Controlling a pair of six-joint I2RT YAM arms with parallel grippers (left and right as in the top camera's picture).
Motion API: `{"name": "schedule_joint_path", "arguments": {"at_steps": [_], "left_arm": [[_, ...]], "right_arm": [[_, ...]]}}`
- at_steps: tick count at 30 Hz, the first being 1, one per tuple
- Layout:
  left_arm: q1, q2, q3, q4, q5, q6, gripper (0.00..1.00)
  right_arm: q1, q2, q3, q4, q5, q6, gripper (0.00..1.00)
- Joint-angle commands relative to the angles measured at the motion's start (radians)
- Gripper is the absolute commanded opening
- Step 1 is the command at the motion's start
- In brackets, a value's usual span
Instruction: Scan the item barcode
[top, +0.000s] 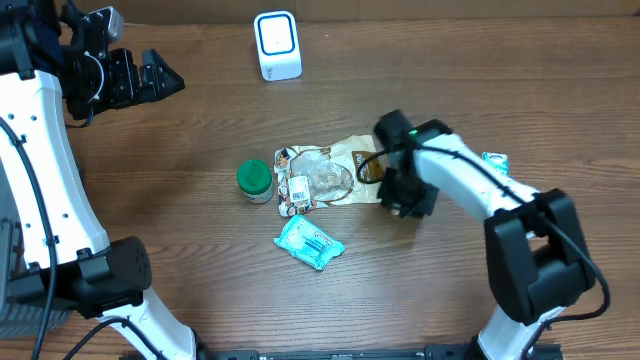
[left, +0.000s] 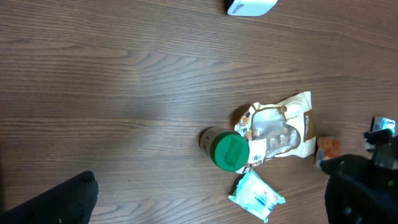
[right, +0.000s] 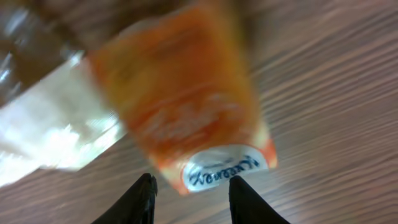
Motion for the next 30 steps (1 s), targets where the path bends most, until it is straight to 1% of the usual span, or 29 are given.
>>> {"name": "schedule_joint_path", "arguments": {"at_steps": [1,7,8,13,15,20,22,24,30], "left_arm": [[-0.013,-0.009,0.010,-0.002,-0.007,0.019,0.99],[-0.006,-0.009,0.010,-0.002,-0.007,0.019,0.99],[-0.006,-0.009,0.010,-0.002,-0.006,0.019,0.99],[-0.007,-0.009,0.010,-0.002,-0.007,0.019,1.00],[-0.007,-0.009,0.010,-0.002,-0.006,0.019,0.99],[-0.007,-0.009,0.010,-0.002,-0.007,0.019,1.00],[-0.006,-0.009,0.010,-0.002,-0.006,0.019,1.00],[-0.006,-0.009,0.010,-0.002,-0.007,0.019,0.99],[-0.007,-0.009,0.010,-0.002,-0.006,0.019,1.00]], "right_arm": [[-0.069,0.003,-0.002,-0.004,0.019,-0.115,0.37],[-0.186,0.003,-0.002,0.005,0.035,-0.202,0.38],[-0.205,0.003,-0.002,0.012,0.028,-0.217,0.36],[-0.261,-0.002,0.024,0.018,-0.108,-0.360,0.29],[-0.278,-0.013,0.048,0.013,-0.151,-0.406,0.29],[-0.309,-0.027,0.079,0.030,-0.152,-0.415,0.31],[-0.319,-0.027,0.079,0.053,-0.152,-0.395,0.31],[-0.319,-0.027,0.079,0.091,-0.142,-0.393,0.31],[-0.320,-0.021,0.076,0.268,-0.015,-0.364,0.30]]}}
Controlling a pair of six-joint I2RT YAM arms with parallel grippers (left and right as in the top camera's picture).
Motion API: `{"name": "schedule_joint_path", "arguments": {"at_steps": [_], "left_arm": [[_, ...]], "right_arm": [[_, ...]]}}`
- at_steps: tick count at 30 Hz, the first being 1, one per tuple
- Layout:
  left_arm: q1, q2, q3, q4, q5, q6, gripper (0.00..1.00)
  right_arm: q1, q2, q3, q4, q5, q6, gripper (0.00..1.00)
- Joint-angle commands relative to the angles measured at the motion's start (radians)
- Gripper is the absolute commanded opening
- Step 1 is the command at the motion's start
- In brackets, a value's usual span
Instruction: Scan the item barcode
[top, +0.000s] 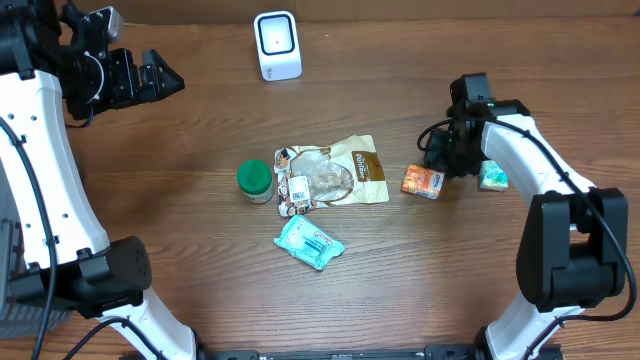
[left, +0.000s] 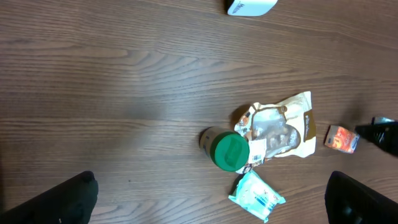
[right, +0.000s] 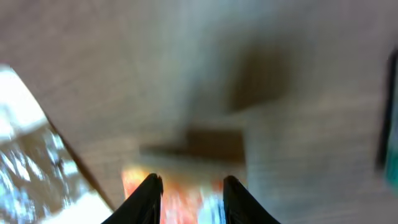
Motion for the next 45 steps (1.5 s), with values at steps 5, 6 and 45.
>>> {"name": "schedule_joint_path", "arguments": {"at_steps": [5,6,45], "left_arm": [[-0.008,-0.009,0.010,-0.002,-0.007,0.019,0.99],[-0.008,-0.009,0.010,-0.002,-0.006,0.019,1.00],[-0.008,-0.009,0.010,-0.002,-0.007,0.019,1.00]], "right_arm": [[-0.002,-0.007,0.022,0.090,0.071,0.018,0.30],[-0.002,-0.002,0.022,0.083,0.071,0.018,0.30],[-0.002,-0.251,0.021,-0.264,-0.214,-0.206,0.37]]}}
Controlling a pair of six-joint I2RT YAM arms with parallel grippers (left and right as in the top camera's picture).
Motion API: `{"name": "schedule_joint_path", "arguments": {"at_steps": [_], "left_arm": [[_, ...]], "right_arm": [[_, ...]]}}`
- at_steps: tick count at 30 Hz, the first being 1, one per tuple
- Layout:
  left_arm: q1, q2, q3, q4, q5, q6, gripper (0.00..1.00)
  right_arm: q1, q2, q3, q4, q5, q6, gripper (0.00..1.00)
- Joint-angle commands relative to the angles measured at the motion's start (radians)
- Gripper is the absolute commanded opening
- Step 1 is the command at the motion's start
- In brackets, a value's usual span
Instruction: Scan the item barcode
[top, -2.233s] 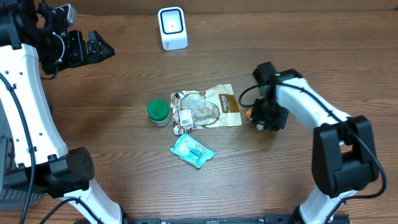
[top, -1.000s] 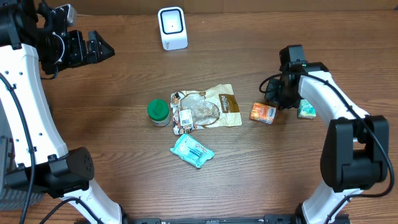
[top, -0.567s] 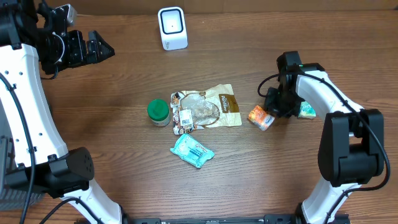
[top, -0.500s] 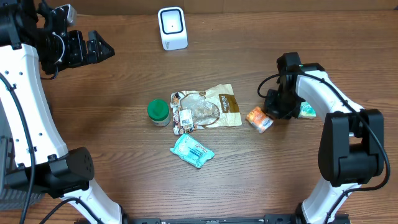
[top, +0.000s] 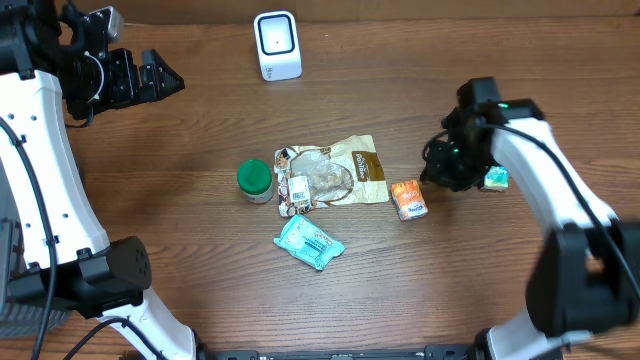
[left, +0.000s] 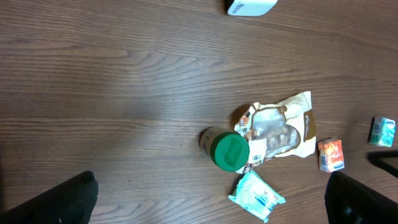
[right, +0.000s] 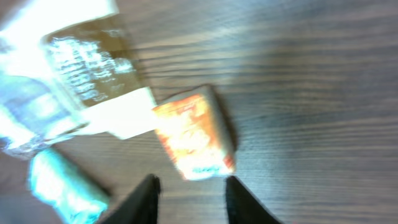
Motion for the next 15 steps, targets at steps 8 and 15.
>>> {"name": "schedule_joint_path", "arguments": {"at_steps": [8,15], "left_arm": [[-0.008,-0.009,0.010,-0.002,-0.007,0.019,1.00],[-0.008,-0.009,0.010,-0.002,-0.007,0.019,1.00]], "right_arm": [[-0.002,-0.085,-0.182,0.130,-0.037,-0.088,0.39],[-0.011,-0.085,-0.309,0.285,-0.033,-0.092,0.43]]}}
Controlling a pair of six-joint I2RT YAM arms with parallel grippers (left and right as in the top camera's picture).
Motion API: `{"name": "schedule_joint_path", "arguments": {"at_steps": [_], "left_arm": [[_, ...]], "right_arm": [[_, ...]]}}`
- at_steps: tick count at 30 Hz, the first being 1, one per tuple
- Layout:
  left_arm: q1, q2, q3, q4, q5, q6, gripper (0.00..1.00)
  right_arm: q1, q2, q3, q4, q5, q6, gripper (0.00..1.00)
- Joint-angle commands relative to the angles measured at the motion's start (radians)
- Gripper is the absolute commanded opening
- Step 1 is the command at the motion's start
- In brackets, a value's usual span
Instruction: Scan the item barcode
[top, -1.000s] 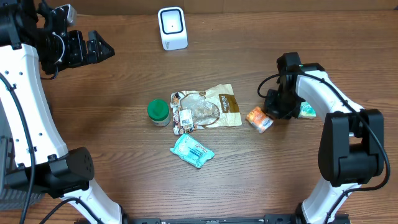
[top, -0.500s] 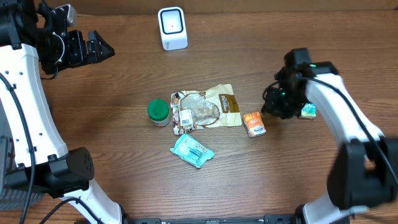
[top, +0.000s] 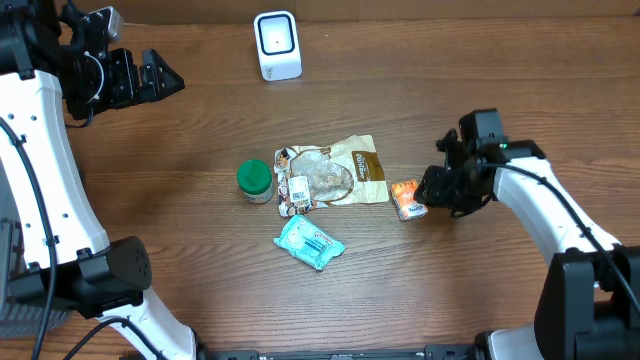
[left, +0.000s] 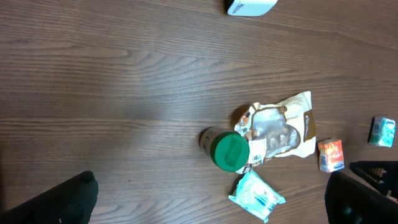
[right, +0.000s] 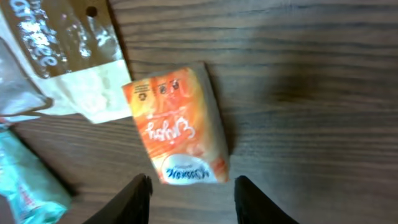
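Observation:
A small orange packet (top: 407, 198) lies flat on the wooden table, just right of the snack pouch; it also shows in the left wrist view (left: 331, 154). My right gripper (top: 432, 190) is open right beside it on the right. In the right wrist view the packet (right: 180, 134) lies just ahead of the spread fingers, gripper (right: 194, 202) holding nothing. The white scanner (top: 277, 45) stands at the table's back edge. My left gripper (top: 165, 78) hangs open high at the far left, well away from everything, and is empty (left: 211, 205).
A green-lidded jar (top: 254, 181), a brown and clear snack pouch (top: 330, 172) and a teal wipes pack (top: 309, 243) cluster mid-table. A small teal packet (left: 380, 132) lies right of the orange one, by my right arm.
My right gripper has moved down and left, from up beside the teal packet to right next to the orange packet. The packet lies where it was. The left arm is unchanged.
First my right gripper was low over the orange packet at the pouch's right edge. Then the packet lay farther right and the gripper was by the teal packet. Later the packet lay turned, nearer the pouch. Now the open gripper is beside it.

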Motion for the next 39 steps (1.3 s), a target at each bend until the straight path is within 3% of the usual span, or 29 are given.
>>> {"name": "schedule_joint_path", "arguments": {"at_steps": [1,17,19,23,25,39], "left_arm": [[-0.007,-0.009,0.010,-0.002,-0.006,0.019,1.00],[-0.007,-0.009,0.010,-0.002,-0.006,0.019,1.00],[-0.007,-0.009,0.010,-0.002,-0.007,0.019,1.00],[-0.007,-0.009,0.010,-0.002,-0.006,0.019,1.00],[-0.007,-0.009,0.010,-0.002,-0.006,0.019,0.99],[-0.007,-0.009,0.010,-0.002,-0.007,0.019,1.00]], "right_arm": [[-0.013,-0.002,-0.015,0.037,-0.002,-0.011,0.44],[-0.015,0.111,-0.111,0.173,-0.107,0.001,0.46],[-0.015,0.151,-0.111,0.185,-0.127,0.005,0.42],[-0.015,0.188,-0.111,0.201,-0.133,0.058,0.12],[-0.015,0.188,-0.104,0.196,-0.133,0.065,0.07],[-0.015,0.175,0.035,0.014,-0.218,0.055,0.04]]}}
